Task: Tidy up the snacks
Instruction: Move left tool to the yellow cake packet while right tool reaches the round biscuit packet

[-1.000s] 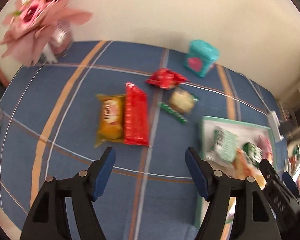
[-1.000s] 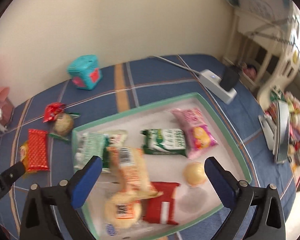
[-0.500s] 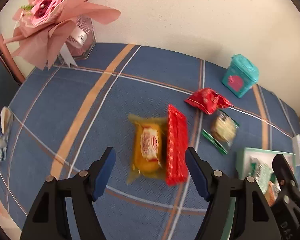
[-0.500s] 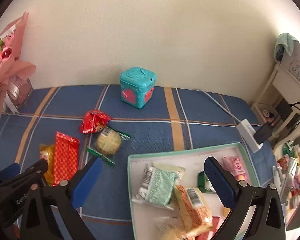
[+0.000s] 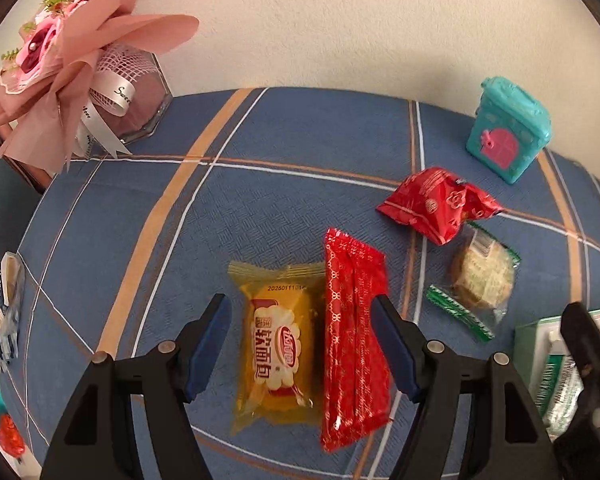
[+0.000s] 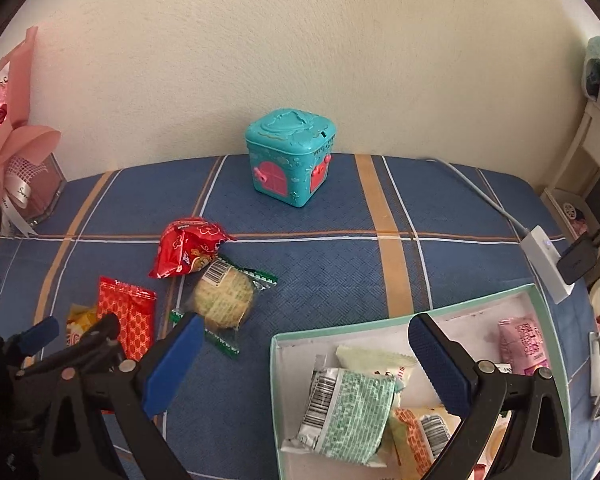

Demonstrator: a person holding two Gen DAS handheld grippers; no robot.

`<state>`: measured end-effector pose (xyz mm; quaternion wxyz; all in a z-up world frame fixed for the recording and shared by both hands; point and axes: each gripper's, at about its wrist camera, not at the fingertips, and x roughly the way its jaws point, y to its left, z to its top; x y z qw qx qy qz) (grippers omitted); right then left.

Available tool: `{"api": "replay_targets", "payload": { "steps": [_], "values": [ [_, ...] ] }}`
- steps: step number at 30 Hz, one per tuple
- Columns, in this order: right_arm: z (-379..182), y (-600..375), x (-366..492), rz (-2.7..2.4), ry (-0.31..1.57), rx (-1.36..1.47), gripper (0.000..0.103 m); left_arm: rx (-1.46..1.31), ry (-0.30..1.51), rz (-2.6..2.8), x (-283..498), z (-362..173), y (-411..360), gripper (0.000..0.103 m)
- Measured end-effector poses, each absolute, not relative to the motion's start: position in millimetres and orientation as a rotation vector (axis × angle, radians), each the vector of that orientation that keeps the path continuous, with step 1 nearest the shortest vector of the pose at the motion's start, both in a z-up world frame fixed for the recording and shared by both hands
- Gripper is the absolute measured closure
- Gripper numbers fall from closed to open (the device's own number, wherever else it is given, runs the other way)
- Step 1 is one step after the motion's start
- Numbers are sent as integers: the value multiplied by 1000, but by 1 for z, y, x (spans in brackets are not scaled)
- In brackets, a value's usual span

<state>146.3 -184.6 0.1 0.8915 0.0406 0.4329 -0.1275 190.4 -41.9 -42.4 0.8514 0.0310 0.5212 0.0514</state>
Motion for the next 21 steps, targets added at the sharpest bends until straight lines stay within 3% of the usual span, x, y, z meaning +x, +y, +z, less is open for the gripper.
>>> {"api": "replay_targets", "payload": {
  "steps": [13, 18, 21],
  "values": [
    [-10, -174, 161, -181, 903, 97, 0, -30, 1094, 76, 207, -35, -11, 30],
    [-11, -163, 168, -132, 903, 86, 0, -76, 1061, 57, 211, -24, 4, 13],
    [-14, -154, 171, -96, 907, 77, 0, -104, 1056, 59, 213, -22, 12, 12]
  ]
}}
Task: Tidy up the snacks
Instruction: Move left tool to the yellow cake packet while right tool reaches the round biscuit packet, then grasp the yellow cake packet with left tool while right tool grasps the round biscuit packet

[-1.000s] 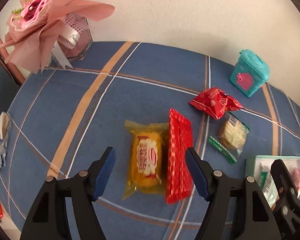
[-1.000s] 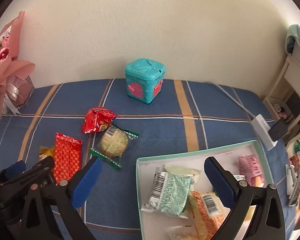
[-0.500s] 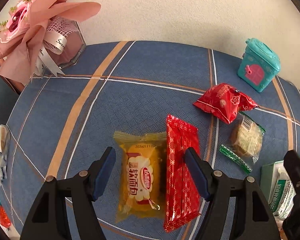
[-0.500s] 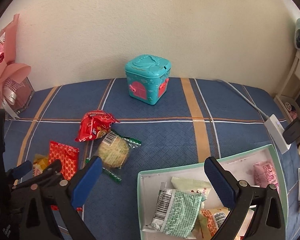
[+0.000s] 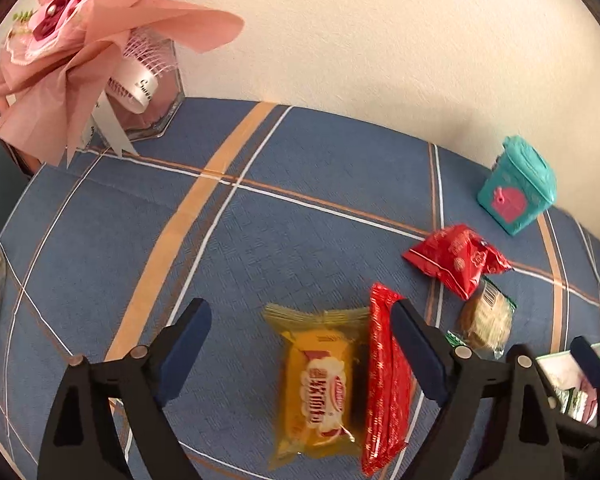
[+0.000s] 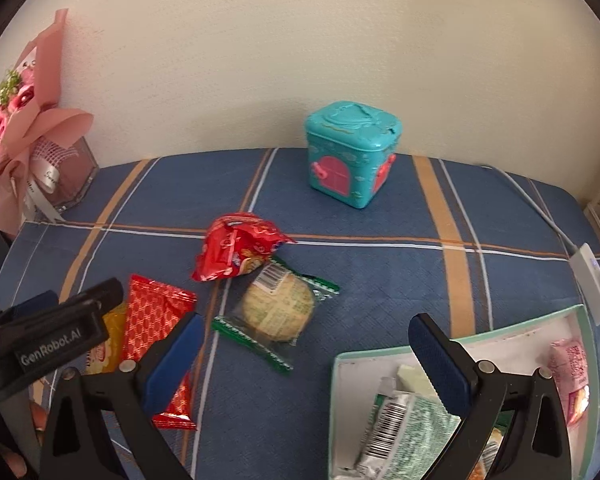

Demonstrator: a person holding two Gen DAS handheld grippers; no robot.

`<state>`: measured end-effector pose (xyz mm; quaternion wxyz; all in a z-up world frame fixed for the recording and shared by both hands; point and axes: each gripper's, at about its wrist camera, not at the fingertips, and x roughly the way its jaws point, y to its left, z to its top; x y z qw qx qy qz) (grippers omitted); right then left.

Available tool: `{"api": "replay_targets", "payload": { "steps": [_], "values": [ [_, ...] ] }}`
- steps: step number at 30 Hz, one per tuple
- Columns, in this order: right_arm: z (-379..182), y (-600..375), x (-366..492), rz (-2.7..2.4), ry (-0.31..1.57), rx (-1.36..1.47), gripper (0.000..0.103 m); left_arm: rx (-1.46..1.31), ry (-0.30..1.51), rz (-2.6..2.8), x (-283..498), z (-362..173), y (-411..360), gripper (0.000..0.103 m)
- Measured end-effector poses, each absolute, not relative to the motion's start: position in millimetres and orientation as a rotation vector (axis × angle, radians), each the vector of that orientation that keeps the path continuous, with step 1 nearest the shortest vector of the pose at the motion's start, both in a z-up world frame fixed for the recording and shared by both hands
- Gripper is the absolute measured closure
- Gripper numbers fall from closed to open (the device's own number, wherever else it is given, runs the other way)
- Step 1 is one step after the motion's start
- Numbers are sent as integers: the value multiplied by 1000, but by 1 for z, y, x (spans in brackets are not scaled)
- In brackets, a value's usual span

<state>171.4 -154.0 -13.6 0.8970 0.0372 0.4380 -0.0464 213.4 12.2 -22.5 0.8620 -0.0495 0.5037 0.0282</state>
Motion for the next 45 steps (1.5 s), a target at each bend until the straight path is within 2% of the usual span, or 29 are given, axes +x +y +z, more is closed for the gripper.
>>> {"api": "replay_targets", "payload": {
  "steps": [5, 12, 17, 20, 22, 23, 24, 26, 27, 31, 35, 36, 37, 38, 39, 45],
  "values": [
    [-23, -144, 177, -53, 914, 75, 0, -155, 1030, 79, 220, -15, 28, 12],
    [-42, -143, 194, -62, 936, 51, 2, -207, 1106, 65, 227, -36, 31, 12],
    [-57, -148, 209, -72, 956, 75, 21, -181, 1151, 62, 227, -50, 26, 15],
    [-69, -150, 214, -79, 985, 96, 39, -187, 1169, 51, 228, -54, 24, 25],
    [-70, -149, 212, -92, 982, 77, 50, -189, 1181, 46, 227, -56, 23, 39],
    [-70, -149, 211, -91, 985, 74, 50, -188, 1187, 43, 225, -57, 22, 43],
    [-70, -150, 211, -91, 987, 81, 50, -191, 1190, 35, 226, -59, 22, 52],
    [-67, -151, 208, -87, 982, 94, 50, -187, 1196, 43, 225, -61, 22, 72],
    [-66, -151, 207, -94, 982, 90, 50, -190, 1196, 50, 225, -61, 23, 87],
    [-56, -153, 202, -84, 971, 106, 50, -228, 1195, 35, 222, -59, 28, 90],
    [-46, -154, 196, -78, 959, 99, 50, -274, 1202, 30, 221, -54, 36, 87],
    [-43, -154, 194, -78, 957, 97, 50, -290, 1206, 23, 221, -52, 39, 70],
    [-41, -155, 193, -79, 956, 101, 50, -293, 1205, 16, 221, -49, 40, 42],
    [-40, -156, 191, -77, 958, 110, 50, -283, 1200, 14, 219, -46, 41, 32],
    [-39, -157, 190, -74, 960, 117, 50, -266, 1198, 15, 218, -43, 41, 29],
    [-30, -158, 180, -66, 986, 121, 50, -179, 1248, 9, 209, -43, 29, 29]
  ]
}}
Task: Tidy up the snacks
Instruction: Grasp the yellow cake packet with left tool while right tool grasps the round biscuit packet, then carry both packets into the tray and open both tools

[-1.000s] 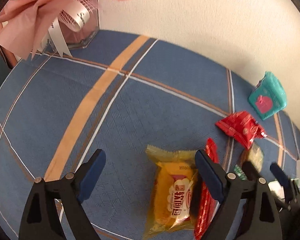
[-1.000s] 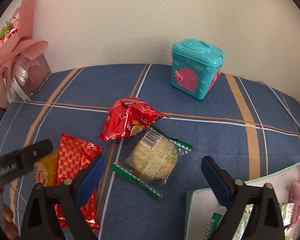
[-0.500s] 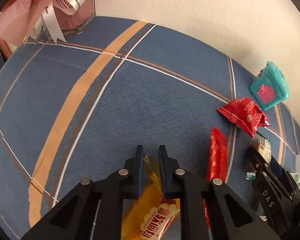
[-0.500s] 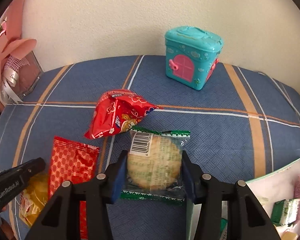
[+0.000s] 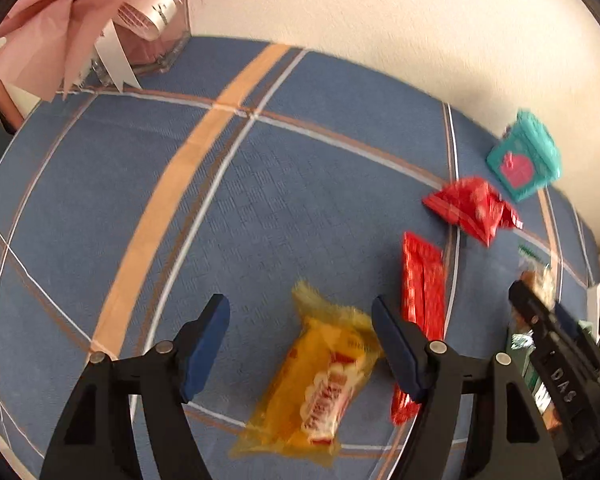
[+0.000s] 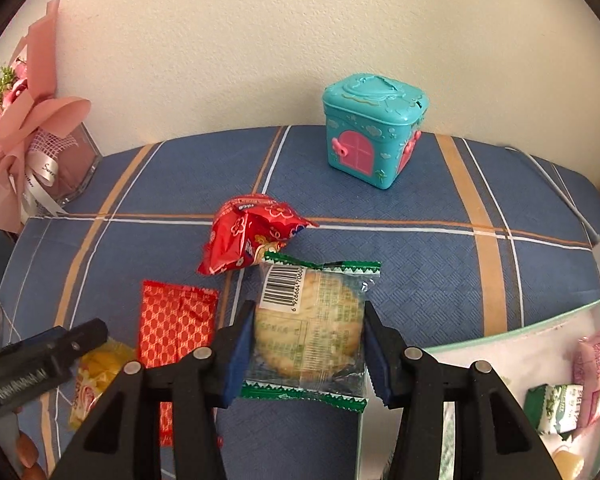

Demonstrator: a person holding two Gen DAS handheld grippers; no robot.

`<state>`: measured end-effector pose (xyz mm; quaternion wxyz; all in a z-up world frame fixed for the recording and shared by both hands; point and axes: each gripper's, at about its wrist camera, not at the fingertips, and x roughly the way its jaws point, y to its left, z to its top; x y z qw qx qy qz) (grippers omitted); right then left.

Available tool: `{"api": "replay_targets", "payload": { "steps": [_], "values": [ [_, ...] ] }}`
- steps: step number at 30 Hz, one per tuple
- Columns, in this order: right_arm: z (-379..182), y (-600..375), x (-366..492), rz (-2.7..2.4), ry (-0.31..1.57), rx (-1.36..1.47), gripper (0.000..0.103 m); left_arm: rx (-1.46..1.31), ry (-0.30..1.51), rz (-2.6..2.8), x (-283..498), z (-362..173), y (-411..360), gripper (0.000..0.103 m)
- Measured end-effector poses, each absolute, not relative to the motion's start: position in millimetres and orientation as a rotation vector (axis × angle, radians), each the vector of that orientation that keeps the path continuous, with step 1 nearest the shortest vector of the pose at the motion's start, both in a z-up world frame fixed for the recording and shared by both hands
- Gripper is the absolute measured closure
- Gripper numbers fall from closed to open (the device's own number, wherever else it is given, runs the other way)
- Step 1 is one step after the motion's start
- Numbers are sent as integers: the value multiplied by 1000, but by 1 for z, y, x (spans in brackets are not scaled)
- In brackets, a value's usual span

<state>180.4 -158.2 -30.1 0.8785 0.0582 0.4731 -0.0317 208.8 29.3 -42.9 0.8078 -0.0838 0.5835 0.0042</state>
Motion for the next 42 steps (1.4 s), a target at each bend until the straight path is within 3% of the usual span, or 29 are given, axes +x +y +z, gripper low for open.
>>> {"api": "replay_targets", "payload": {
  "steps": [5, 7, 8, 17, 20, 23, 24, 25, 26, 36, 42],
  "values": [
    [-22, -155, 168, -58, 1002, 116, 50, -193, 1288, -10, 195, -50, 24, 30],
    [-20, -154, 164, -59, 1010, 112, 50, -191, 1302, -13, 190, -52, 23, 48],
    [-19, -154, 161, -59, 1014, 111, 50, -213, 1309, -13, 187, -54, 24, 52],
    [-4, -159, 142, -59, 1018, 126, 50, -302, 1340, -8, 166, -49, 29, 52],
    [1, -158, 138, -58, 1017, 127, 50, -295, 1335, -12, 159, -43, 29, 42],
    [6, -158, 133, -56, 1016, 131, 50, -271, 1340, 1, 151, -44, 27, 42],
    [8, -157, 131, -55, 1017, 131, 50, -262, 1342, 11, 148, -44, 28, 46],
    [9, -157, 129, -54, 1017, 132, 50, -253, 1344, 17, 146, -45, 28, 61],
    [11, -157, 127, -53, 1016, 132, 50, -251, 1344, 21, 145, -44, 29, 63],
    [34, -188, 115, -71, 979, 189, 50, -261, 1213, -23, 132, 4, 15, 65],
    [34, -247, 110, -179, 968, 251, 50, -165, 1130, -162, 141, 38, -52, 65]
  ]
}}
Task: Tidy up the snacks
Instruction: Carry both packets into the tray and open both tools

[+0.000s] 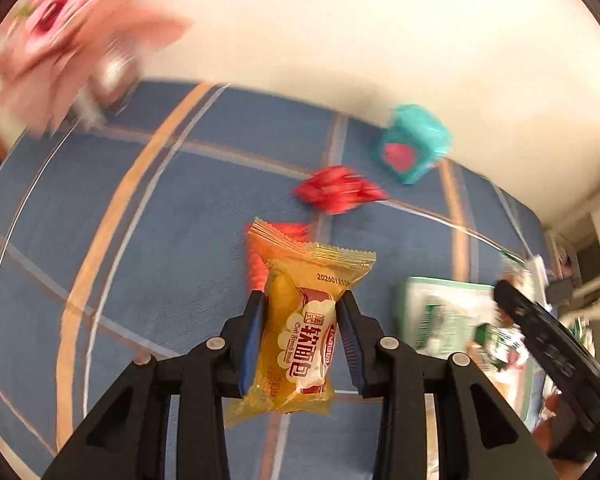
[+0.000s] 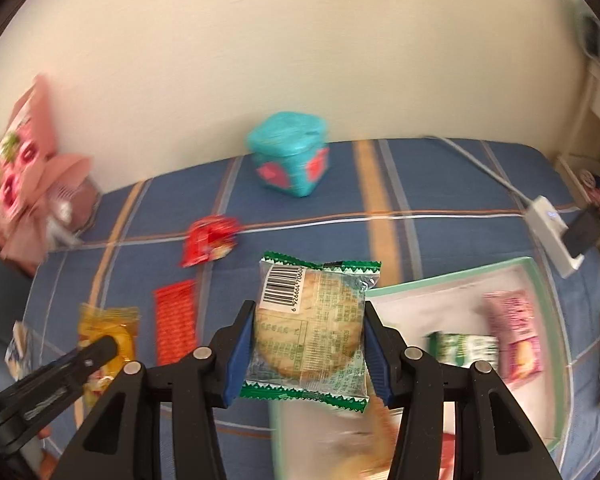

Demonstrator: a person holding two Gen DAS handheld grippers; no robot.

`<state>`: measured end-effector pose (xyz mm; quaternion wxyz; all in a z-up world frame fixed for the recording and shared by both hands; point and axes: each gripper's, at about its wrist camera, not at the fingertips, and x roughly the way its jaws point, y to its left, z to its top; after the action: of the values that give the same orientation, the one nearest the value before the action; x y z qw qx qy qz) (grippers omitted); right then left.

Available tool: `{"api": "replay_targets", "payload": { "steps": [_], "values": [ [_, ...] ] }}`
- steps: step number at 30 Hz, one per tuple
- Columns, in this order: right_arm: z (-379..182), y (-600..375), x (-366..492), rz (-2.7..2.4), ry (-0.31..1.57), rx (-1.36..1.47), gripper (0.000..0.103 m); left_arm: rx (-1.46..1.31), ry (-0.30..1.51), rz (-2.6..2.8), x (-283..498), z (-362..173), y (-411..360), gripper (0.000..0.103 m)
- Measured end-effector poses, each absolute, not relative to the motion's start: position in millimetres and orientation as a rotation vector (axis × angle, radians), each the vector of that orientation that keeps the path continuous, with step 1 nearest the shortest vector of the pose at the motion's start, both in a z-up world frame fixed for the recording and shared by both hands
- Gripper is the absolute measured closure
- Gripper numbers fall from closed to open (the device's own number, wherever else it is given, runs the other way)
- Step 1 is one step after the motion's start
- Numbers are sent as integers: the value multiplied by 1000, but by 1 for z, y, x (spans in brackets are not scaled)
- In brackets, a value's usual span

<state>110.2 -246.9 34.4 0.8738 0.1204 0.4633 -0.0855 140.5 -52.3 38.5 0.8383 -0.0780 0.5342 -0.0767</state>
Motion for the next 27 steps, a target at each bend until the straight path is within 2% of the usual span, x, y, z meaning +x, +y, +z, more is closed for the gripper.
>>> {"api": "replay_targets", "payload": {
  "steps": [5, 10, 19, 20, 22, 23, 25, 27],
  "values": [
    [24, -306, 103, -287, 981, 299, 50, -90, 1120, -315, 148, 49, -118, 65],
    [5, -364, 92, -389, 1032, 357, 50, -21, 1145, -422, 144, 39, -180, 65],
    [-21, -397, 84, -411, 1097, 376, 50, -1, 1218, -498, 143, 7, -223, 64],
    [-24, -397, 85, -404, 1098, 378, 50, -7, 1225, -500, 144, 5, -224, 62],
    [-26, -396, 87, -388, 1105, 390, 44, -15, 1234, -501, 143, 6, -222, 35],
    [-25, -394, 88, -380, 1103, 390, 40, -17, 1230, -497, 143, 8, -220, 31],
    [-22, -390, 90, -378, 1083, 377, 21, -27, 1210, -488, 142, 15, -215, 30],
    [-18, -383, 91, -376, 1064, 354, 18, -34, 1195, -470, 143, 20, -210, 28]
  ]
}}
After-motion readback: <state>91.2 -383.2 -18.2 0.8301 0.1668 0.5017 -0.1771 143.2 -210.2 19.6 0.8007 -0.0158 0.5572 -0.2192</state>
